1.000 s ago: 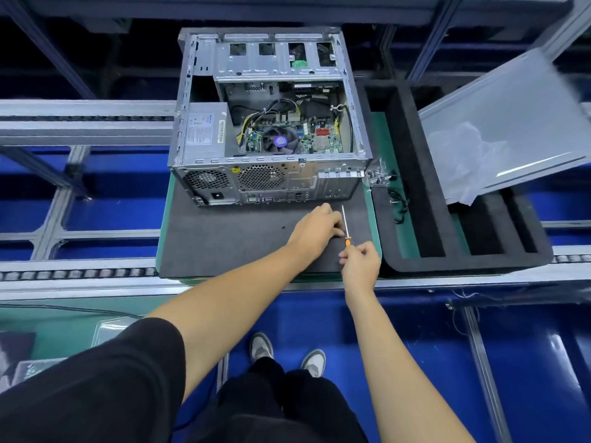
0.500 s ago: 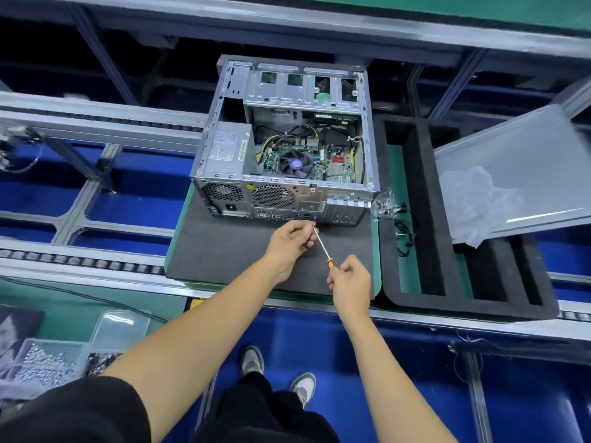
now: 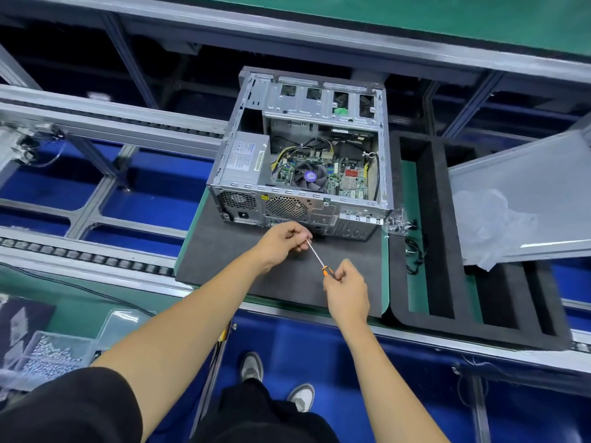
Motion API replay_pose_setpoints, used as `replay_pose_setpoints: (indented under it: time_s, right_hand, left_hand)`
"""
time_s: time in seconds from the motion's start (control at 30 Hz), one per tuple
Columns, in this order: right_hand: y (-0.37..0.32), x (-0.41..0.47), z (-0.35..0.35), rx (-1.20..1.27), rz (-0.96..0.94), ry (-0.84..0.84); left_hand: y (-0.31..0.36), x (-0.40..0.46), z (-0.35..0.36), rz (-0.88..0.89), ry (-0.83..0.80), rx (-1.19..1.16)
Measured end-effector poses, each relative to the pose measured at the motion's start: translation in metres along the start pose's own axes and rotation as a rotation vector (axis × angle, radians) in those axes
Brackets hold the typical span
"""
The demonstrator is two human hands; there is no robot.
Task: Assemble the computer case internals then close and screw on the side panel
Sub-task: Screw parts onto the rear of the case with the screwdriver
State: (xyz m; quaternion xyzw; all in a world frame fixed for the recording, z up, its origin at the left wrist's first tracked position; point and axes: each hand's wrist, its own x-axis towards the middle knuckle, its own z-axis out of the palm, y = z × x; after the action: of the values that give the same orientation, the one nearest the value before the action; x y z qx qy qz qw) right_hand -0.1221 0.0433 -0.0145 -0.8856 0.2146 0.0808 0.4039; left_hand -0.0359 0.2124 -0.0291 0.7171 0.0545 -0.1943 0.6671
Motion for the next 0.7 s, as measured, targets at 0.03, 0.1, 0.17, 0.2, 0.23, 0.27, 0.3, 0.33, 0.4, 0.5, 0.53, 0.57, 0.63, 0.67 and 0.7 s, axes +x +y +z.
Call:
replay_pose_setpoints:
  time_s: [0.03,0.1,0.17,0.2,0.23,0.27,0.3,0.33,0.4,0.5,0.53,0.57,0.63,0.67,0.7]
  right_hand:
    - [-0.001,-0.001,0.003,0.031,0.009,-0.004]
    - [-0.004,-0.005,0.009,0.083,0.021,0.005]
    - [-0.006,-0.009,0.017,0.171,0.038,0.0]
    - [-0.007,-0.01,0.02,0.219,0.046,-0.006]
    - [-0.007,-0.011,0.024,0.265,0.054,-0.011]
    - [-0.007,-0.012,0.027,0.306,0.061,-0.011]
    - [-0.007,-0.013,0.03,0.341,0.063,-0.011]
    - [-0.007,-0.013,0.032,0.37,0.063,-0.012]
    - [-0.007,-0.013,0.038,0.41,0.063,-0.023]
    - [-0.009,-0.011,0.043,0.452,0.06,-0.035]
    - [-0.011,-0.01,0.044,0.458,0.061,-0.037]
    - [-0.013,-0.009,0.045,0.462,0.062,-0.038]
    - [-0.017,-0.007,0.047,0.479,0.077,-0.043]
    - [-0.018,-0.007,0.049,0.491,0.09,-0.044]
    - [-0.02,-0.007,0.05,0.5,0.103,-0.043]
  left_hand:
    - [0.001,0.0,0.002,-0.024,0.01,-0.083]
    - [0.004,-0.001,0.01,-0.093,0.064,-0.297]
    - [0.005,-0.002,0.019,-0.156,0.147,-0.482]
    - [0.003,-0.002,0.023,-0.183,0.178,-0.54]
    - [0.002,-0.002,0.026,-0.211,0.195,-0.582]
    - [0.001,-0.003,0.029,-0.239,0.203,-0.613]
    - [0.0,-0.003,0.031,-0.261,0.206,-0.632]
    - [-0.001,-0.003,0.032,-0.275,0.21,-0.635]
    - [-0.002,-0.002,0.032,-0.288,0.225,-0.606]
    - [-0.001,0.001,0.031,-0.282,0.269,-0.55]
    - [-0.001,0.002,0.03,-0.277,0.285,-0.535]
    - [0.0,0.004,0.03,-0.27,0.3,-0.518]
    - [0.002,0.007,0.031,-0.259,0.317,-0.48]
    - [0.003,0.008,0.031,-0.256,0.318,-0.463]
    - [0.004,0.009,0.031,-0.253,0.318,-0.449]
